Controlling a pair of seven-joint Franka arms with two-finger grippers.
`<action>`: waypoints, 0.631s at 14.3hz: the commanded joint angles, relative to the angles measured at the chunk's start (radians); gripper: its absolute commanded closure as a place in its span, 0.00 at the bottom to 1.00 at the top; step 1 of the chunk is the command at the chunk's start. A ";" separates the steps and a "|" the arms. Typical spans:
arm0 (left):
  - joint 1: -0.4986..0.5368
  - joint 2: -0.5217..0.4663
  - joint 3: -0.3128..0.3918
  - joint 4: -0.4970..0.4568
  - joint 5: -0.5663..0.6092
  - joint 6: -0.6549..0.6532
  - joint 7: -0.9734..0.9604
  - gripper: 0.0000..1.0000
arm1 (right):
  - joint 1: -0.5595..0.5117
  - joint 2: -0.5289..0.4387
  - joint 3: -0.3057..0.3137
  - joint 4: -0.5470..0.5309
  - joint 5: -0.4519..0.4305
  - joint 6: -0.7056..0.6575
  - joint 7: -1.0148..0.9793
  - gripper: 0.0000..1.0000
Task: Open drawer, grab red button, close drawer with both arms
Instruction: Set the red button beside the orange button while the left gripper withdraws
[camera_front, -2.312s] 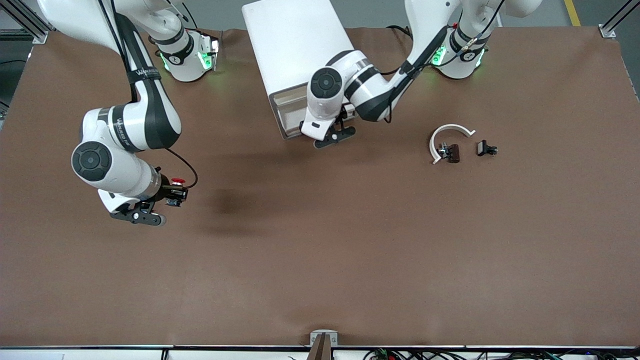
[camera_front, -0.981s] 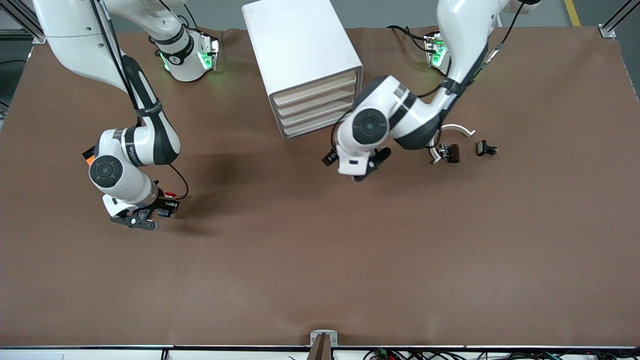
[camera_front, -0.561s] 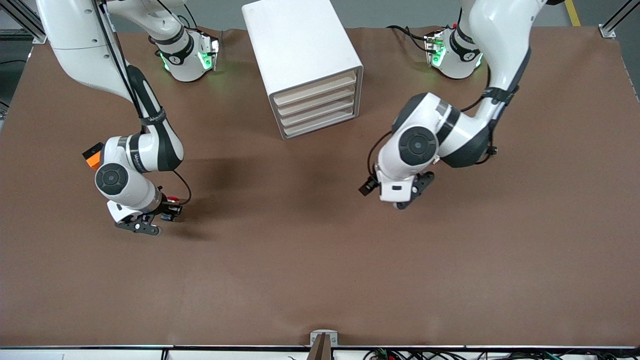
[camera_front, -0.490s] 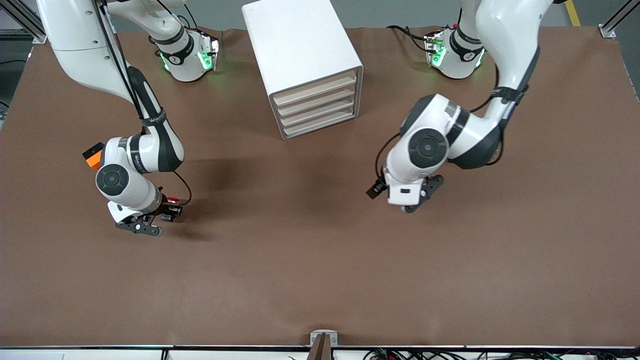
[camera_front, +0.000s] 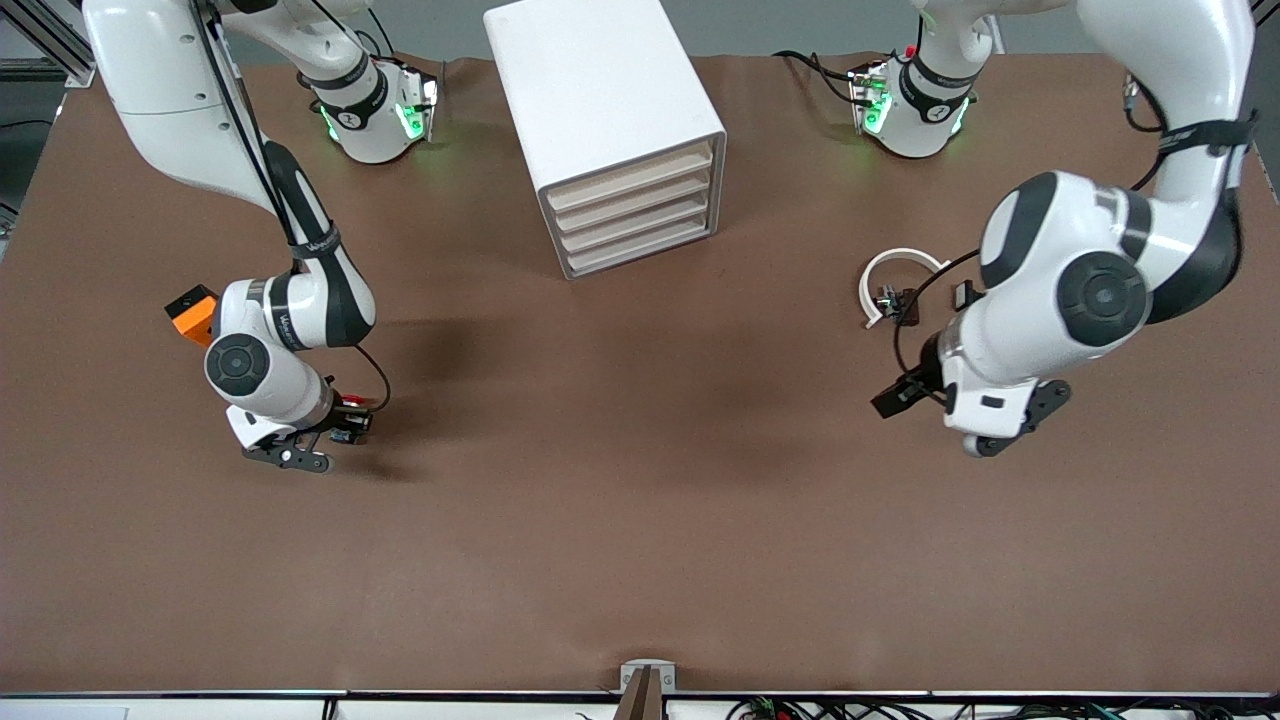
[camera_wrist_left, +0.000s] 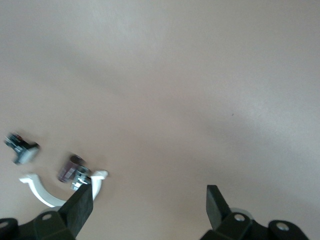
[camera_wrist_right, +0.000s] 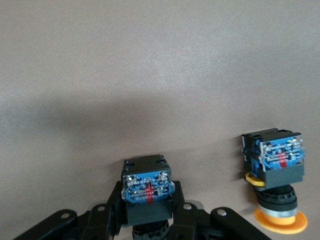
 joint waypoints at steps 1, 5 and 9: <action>0.047 -0.084 -0.009 -0.014 0.015 -0.044 0.191 0.00 | -0.005 0.017 0.006 0.017 -0.024 0.009 0.013 1.00; 0.148 -0.177 -0.007 -0.015 0.015 -0.055 0.504 0.00 | 0.004 0.021 0.006 0.017 -0.026 0.007 0.013 0.00; 0.202 -0.240 -0.012 -0.014 0.004 -0.112 0.661 0.00 | 0.004 0.003 0.006 0.035 -0.028 -0.013 -0.006 0.00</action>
